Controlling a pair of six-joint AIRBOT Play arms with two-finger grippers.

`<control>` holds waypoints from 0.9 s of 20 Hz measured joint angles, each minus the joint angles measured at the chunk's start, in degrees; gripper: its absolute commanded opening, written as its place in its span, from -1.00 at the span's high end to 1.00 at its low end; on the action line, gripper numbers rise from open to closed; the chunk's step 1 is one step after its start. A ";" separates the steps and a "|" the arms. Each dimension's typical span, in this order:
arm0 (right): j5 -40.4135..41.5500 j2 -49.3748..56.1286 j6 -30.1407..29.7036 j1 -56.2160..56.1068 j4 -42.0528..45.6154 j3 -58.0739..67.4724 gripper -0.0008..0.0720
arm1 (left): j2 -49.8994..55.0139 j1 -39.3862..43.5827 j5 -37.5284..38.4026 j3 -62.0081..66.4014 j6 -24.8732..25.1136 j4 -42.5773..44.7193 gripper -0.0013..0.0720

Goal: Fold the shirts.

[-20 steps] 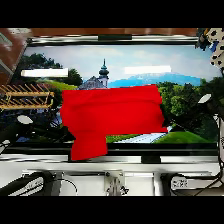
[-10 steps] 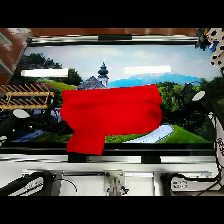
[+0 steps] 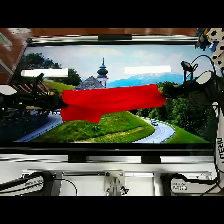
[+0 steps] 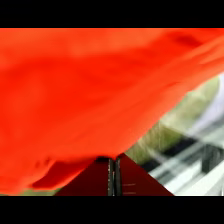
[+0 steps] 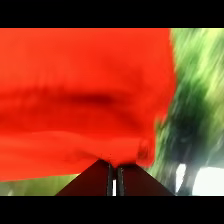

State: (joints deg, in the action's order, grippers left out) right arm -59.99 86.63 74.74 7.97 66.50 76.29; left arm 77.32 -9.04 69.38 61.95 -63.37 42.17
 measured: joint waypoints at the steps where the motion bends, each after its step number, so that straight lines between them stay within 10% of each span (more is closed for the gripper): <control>1: 1.42 1.25 0.68 -0.70 0.48 1.60 0.77 | 1.99 -0.28 -0.74 1.90 -0.59 -0.46 0.87; 15: 12.02 16.68 8.24 -3.72 -1.31 10.38 0.76 | 24.70 -0.11 -6.03 16.00 -1.14 -9.18 0.87; 16: 12.04 16.94 8.57 -3.72 -0.87 10.43 0.48 | 25.09 -0.39 -6.08 16.09 -1.68 -9.01 0.82; 18: 11.47 17.31 8.61 -3.72 -0.17 10.47 -0.74 | 25.57 -1.14 -6.27 16.24 -3.04 -9.01 -0.18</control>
State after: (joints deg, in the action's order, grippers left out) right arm -48.51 103.94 83.35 4.25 66.32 86.76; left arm 102.89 -10.17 63.11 78.19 -66.41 33.17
